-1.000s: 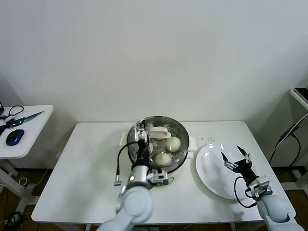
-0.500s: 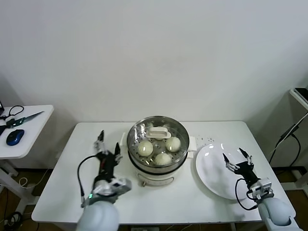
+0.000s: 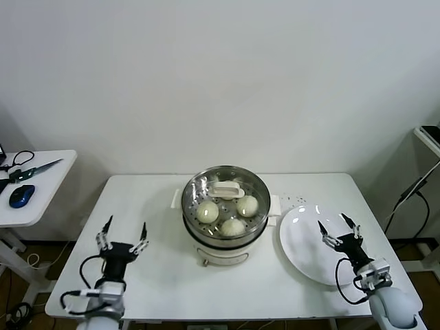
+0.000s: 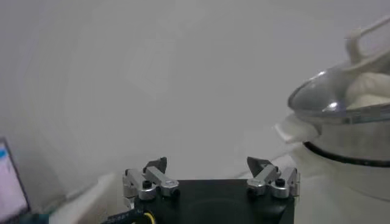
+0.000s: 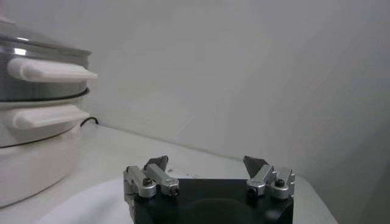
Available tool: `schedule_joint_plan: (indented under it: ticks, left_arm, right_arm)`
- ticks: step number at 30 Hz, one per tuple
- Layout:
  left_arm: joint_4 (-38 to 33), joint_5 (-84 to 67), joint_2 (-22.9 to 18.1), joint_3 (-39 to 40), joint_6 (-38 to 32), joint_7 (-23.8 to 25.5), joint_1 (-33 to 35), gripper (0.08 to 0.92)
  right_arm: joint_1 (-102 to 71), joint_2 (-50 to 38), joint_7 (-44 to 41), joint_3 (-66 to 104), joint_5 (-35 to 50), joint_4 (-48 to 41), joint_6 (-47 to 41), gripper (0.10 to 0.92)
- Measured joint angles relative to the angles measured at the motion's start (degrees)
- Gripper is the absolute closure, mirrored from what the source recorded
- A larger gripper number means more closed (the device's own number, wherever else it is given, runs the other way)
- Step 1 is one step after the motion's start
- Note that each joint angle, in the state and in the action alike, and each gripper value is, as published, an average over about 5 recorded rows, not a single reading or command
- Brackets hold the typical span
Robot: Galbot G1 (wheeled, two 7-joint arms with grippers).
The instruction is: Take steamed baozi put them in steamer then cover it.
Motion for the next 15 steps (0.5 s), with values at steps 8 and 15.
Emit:
schedule_joint_plan:
  ticks: [8,15]
  left_arm:
    - [4.1,-10.6,-1.9,-4.0,-7.2,0.9,1.9,0.177]
    - [5.5,-14.4,-2.6,-5.6,-9.9,2.0,2.7,0.177]
  right_arm:
    - [-1.2,0.1,-0.4,0.3,1.2,0.9,0.0,0.203]
    - [-2.0,-0.3,-0.7,0.8,2.0,1.5,-0.1,0.203]
